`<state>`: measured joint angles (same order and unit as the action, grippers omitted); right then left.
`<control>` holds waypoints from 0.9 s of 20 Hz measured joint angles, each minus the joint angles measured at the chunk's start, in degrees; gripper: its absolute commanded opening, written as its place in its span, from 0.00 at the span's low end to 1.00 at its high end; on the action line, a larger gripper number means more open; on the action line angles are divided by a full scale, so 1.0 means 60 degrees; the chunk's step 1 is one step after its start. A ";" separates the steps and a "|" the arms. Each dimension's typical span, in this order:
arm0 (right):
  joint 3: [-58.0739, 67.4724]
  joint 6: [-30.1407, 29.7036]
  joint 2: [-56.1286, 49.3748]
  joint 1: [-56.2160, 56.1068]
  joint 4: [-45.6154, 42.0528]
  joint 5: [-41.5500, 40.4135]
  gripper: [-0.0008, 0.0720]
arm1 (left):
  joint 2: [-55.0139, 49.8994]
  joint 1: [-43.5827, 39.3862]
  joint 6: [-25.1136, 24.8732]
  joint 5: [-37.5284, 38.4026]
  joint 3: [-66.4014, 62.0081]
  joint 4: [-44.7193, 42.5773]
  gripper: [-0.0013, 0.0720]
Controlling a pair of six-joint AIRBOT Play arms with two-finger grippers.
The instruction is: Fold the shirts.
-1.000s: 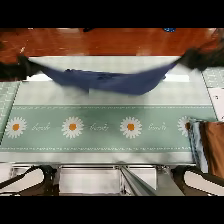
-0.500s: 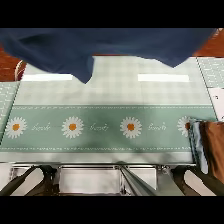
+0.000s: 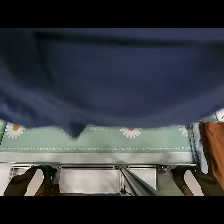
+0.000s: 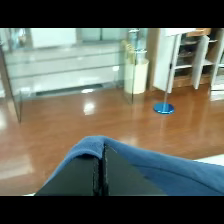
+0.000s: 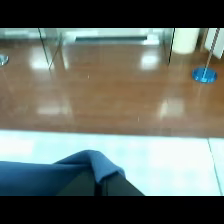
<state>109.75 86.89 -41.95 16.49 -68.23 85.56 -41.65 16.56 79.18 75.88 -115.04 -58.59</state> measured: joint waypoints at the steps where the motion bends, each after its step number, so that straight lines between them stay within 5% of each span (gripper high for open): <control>1: -0.0277 0.0033 0.0138 -0.0062 -0.0073 0.0131 0.05 | 0.0127 -0.0597 0.0178 0.0186 -0.0007 -0.0765 0.04; 7: -0.2557 0.0135 0.0346 -0.0204 0.0047 0.0131 0.05 | 0.0000 -0.2492 0.1155 0.0863 0.1654 -0.4783 0.04; 12: -0.4867 -0.0324 -0.0667 -0.0226 0.0586 -0.0823 0.05 | -0.1293 -0.2750 0.1738 -0.0098 0.4914 -0.4736 0.04; 18: -0.5512 -0.1191 -0.4703 -0.0648 0.1694 -0.3075 0.05 | -0.4856 -0.2794 0.2557 -0.3282 0.6251 -0.4444 0.04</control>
<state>76.69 79.75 -70.17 12.60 -58.06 67.11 -70.78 -0.21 94.52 56.18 -77.54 -85.25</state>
